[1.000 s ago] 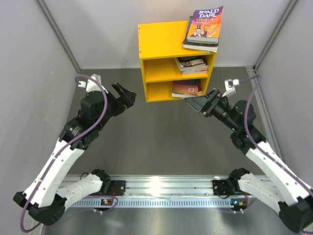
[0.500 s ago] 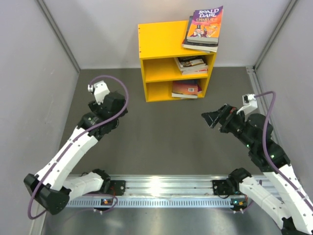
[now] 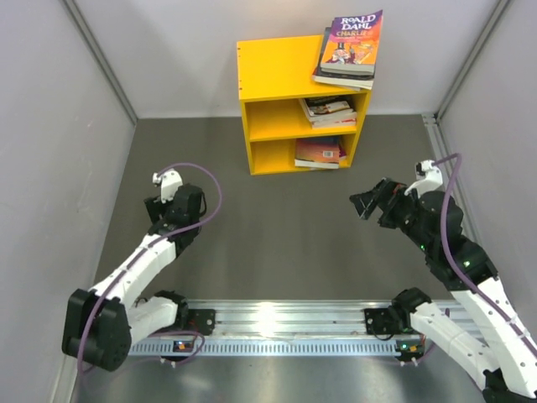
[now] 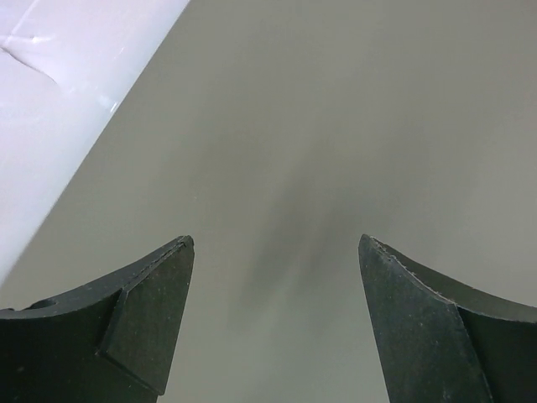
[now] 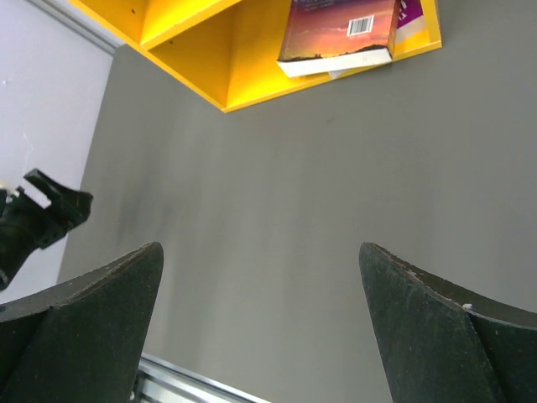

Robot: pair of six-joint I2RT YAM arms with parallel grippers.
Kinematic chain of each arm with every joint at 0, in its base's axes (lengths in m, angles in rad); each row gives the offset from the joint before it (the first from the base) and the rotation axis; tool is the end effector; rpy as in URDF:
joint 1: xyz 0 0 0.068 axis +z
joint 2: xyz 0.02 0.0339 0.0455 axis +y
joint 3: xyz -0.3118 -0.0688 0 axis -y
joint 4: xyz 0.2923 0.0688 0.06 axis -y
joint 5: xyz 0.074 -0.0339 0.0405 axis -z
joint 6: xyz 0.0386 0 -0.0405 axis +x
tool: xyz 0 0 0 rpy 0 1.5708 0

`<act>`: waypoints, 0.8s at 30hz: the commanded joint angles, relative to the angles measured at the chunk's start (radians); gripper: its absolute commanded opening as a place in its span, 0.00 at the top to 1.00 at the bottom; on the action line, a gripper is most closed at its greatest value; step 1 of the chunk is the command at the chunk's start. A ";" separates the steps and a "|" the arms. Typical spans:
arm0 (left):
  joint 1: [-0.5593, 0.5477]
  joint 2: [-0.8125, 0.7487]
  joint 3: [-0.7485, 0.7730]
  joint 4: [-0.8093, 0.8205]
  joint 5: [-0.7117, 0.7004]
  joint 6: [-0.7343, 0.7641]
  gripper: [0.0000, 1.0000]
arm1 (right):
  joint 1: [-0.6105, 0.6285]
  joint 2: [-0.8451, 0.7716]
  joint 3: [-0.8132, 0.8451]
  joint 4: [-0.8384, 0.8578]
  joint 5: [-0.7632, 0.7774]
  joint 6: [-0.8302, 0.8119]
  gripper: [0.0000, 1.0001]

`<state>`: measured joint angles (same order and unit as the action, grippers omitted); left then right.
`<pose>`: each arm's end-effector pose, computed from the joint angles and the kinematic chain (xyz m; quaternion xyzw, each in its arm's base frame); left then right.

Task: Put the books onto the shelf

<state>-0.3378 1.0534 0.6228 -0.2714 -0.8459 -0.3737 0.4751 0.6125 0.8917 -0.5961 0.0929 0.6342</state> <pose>0.2289 -0.0498 0.2527 -0.1876 0.8240 0.2153 0.4894 0.1227 0.0591 0.3960 0.0914 0.8042 0.2767 0.5180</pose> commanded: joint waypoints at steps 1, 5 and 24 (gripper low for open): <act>0.074 0.057 -0.058 0.306 0.036 0.016 0.16 | 0.011 0.013 0.042 -0.008 -0.021 -0.034 0.00; 0.114 0.160 -0.106 0.521 0.038 0.032 0.16 | 0.011 0.047 0.067 -0.062 -0.080 -0.019 0.00; 0.259 0.484 -0.136 1.006 0.496 0.242 0.18 | 0.011 0.121 0.131 -0.133 -0.102 -0.019 0.00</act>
<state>-0.1364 1.5299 0.4515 0.6361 -0.5777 -0.1665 0.4755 0.7151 0.9718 -0.7242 -0.0200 0.5919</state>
